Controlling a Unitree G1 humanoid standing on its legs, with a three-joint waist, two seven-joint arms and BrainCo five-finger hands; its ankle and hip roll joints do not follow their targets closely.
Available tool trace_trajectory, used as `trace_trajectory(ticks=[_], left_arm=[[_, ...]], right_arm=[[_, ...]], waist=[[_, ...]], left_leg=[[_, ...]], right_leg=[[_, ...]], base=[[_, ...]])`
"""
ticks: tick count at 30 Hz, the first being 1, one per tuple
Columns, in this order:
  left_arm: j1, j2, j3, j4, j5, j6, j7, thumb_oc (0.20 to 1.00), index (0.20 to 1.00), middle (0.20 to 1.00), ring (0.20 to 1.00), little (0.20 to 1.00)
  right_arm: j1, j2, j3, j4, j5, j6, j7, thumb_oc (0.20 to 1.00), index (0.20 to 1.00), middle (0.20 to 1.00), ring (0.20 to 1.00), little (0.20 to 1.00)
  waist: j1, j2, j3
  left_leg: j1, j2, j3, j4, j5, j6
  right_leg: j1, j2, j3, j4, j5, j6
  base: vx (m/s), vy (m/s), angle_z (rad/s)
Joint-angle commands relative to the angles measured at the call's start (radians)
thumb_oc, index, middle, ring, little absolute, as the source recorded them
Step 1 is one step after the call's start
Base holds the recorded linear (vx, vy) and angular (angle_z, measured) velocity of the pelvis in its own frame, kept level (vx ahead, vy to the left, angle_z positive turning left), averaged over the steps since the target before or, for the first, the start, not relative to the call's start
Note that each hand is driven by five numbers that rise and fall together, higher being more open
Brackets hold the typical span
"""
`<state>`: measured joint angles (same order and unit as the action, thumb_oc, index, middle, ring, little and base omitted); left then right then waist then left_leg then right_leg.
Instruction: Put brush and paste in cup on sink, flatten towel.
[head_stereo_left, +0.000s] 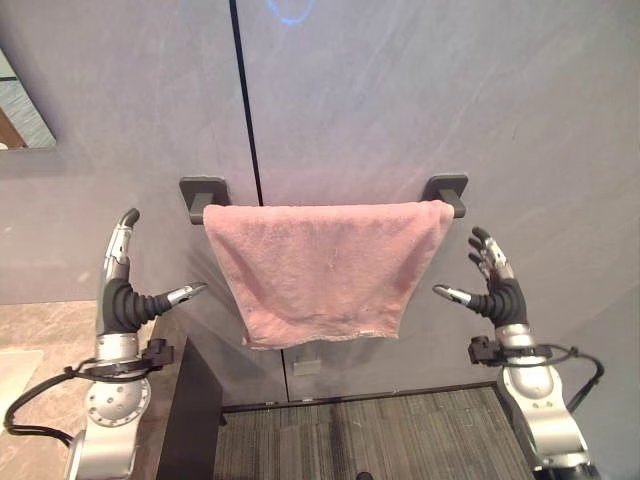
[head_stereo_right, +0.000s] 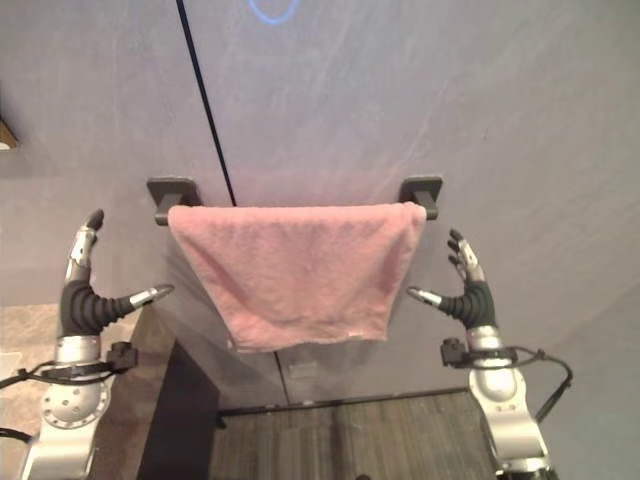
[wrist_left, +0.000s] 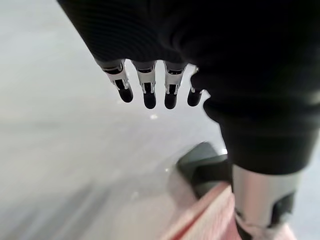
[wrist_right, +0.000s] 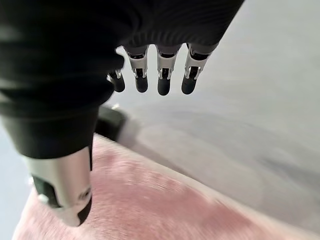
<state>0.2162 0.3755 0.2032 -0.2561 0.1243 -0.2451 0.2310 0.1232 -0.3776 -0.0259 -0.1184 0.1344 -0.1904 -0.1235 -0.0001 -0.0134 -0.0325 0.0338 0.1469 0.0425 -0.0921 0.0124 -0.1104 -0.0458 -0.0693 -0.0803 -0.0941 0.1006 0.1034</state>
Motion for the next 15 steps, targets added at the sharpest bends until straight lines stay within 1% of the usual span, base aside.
trace_trajectory(ticks=[1, 4, 8, 10, 12, 13, 15], left_arm=[[-0.003, 0.040, -0.019, 0.035, -0.092, -0.029, -0.010, 1.000, 1.000, 1.000, 1.000, 1.000], [0.014, 0.017, -0.069, 0.106, -0.179, -0.026, -0.052, 1.000, 1.000, 1.000, 1.000, 1.000], [0.028, 0.008, -0.114, 0.203, -0.193, -0.012, -0.068, 1.000, 1.000, 1.000, 1.000, 1.000], [0.030, 0.000, -0.127, 0.229, -0.216, -0.012, -0.075, 1.000, 1.000, 1.000, 1.000, 1.000], [0.033, -0.010, -0.166, 0.327, -0.235, 0.002, -0.083, 1.000, 1.000, 1.000, 1.000, 1.000], [0.031, -0.010, -0.167, 0.330, -0.235, 0.000, -0.083, 1.000, 1.000, 1.000, 1.000, 1.000], [0.028, -0.019, -0.194, 0.404, -0.249, 0.012, -0.081, 1.000, 1.000, 1.000, 1.000, 1.000]], right_arm=[[-0.007, 0.005, -0.060, -0.020, 0.076, -0.040, 0.008, 1.000, 1.000, 1.000, 1.000, 1.000], [0.037, 0.013, -0.069, 0.039, 0.051, -0.029, 0.000, 1.000, 1.000, 1.000, 1.000, 1.000], [0.049, 0.013, -0.063, 0.155, 0.006, -0.009, -0.017, 1.000, 1.000, 1.000, 1.000, 1.000], [0.046, 0.014, -0.060, 0.178, 0.002, -0.007, -0.022, 1.000, 1.000, 1.000, 1.000, 1.000], [0.026, 0.021, -0.036, 0.298, -0.009, 0.004, -0.045, 1.000, 1.000, 1.000, 1.000, 1.000], [0.024, 0.021, -0.035, 0.301, -0.009, 0.002, -0.046, 1.000, 1.000, 1.000, 1.000, 1.000], [0.003, 0.037, -0.015, 0.393, 0.016, 0.006, -0.054, 1.000, 1.000, 1.000, 1.000, 1.000]], waist=[[-0.008, -0.025, -0.031], [-0.015, -0.022, -0.024], [-0.016, -0.020, -0.019], [-0.015, -0.019, -0.019], [-0.012, -0.020, -0.015], [-0.013, -0.020, -0.015], [-0.011, -0.021, -0.012]], left_leg=[[-0.006, -0.001, 0.029, 0.005, 0.011, -0.003], [-0.014, 0.000, 0.027, 0.005, 0.019, -0.004], [-0.024, 0.000, 0.020, 0.005, 0.023, -0.003], [-0.026, 0.000, 0.019, 0.005, 0.024, -0.002], [-0.030, -0.001, 0.015, 0.005, 0.026, -0.001], [-0.030, -0.001, 0.015, 0.005, 0.026, -0.001], [-0.030, -0.001, 0.012, 0.005, 0.029, 0.000]], right_leg=[[0.037, -0.059, -0.054, 0.007, -0.038, 0.047], [0.035, -0.061, -0.059, 0.007, -0.035, 0.046], [0.031, -0.065, -0.066, 0.007, -0.032, 0.047], [0.029, -0.065, -0.067, 0.007, -0.032, 0.047], [0.028, -0.066, -0.070, 0.007, -0.030, 0.048], [0.028, -0.066, -0.070, 0.007, -0.030, 0.048], [0.029, -0.067, -0.071, 0.007, -0.030, 0.048]], base=[[-0.03, 0.002, 0.00], [-0.03, 0.001, 0.02], [-0.02, 0.000, 0.03], [0.00, 0.000, 0.00], [0.00, 0.000, 0.00], [0.00, 0.000, 0.00], [0.00, 0.000, 0.00]])
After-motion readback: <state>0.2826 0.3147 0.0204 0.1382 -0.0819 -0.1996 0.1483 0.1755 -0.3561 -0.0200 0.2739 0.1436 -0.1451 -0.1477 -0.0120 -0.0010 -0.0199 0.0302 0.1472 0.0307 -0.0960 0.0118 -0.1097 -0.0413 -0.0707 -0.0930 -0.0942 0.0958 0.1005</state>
